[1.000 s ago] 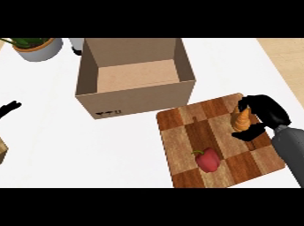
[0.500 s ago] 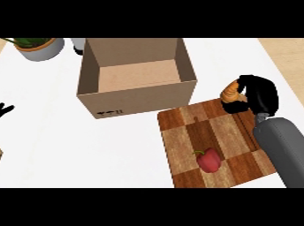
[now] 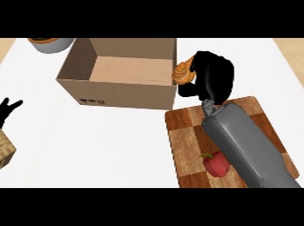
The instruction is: Pick the croissant from the cutting board and place it in the cardboard box
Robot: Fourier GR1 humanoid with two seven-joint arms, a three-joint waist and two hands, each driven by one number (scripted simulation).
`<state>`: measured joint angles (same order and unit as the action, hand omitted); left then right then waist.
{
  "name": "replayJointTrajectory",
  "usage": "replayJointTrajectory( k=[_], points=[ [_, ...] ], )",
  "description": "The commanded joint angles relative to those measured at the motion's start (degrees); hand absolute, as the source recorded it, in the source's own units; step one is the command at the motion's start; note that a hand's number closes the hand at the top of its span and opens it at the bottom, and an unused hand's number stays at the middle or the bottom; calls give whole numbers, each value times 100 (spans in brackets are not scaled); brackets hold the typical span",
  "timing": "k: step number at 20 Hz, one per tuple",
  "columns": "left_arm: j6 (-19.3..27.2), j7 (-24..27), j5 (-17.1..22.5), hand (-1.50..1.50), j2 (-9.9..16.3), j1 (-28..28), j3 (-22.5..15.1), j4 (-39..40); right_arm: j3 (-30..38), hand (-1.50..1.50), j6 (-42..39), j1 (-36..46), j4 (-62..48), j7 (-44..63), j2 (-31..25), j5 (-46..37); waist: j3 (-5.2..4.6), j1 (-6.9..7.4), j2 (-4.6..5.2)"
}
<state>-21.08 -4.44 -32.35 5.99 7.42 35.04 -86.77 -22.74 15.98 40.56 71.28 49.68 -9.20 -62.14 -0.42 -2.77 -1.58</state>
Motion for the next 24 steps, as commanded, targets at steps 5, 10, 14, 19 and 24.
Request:
replayJointTrajectory(
  k=[5, 10, 14, 19, 24],
  points=[
    [831, 638, -313, 0, -263, 363, -185, 541, 213, 150, -330, 1248, -56, 1562, 898, -509, 33, 324, 174],
    [598, 474, -292, 0, -140, 497, -99, 451, 992, 150, 180, 2044, -1025, 1346, 913, -155, 35, 437, 203],
    [743, 658, -384, 0, -280, 422, -94, 573, 1489, 150, 599, 2281, -1806, 745, 917, 248, 36, 442, 214],
    [568, 421, -470, 0, -276, 570, -141, 280, 2144, 150, 1168, 2864, -3342, 80, 918, 277, 39, 537, 243],
    [520, 484, -438, 0, -210, 883, -12, 669, 2505, 150, 1396, 3169, -4457, -253, 678, 348, 34, 596, 311]
  ],
)
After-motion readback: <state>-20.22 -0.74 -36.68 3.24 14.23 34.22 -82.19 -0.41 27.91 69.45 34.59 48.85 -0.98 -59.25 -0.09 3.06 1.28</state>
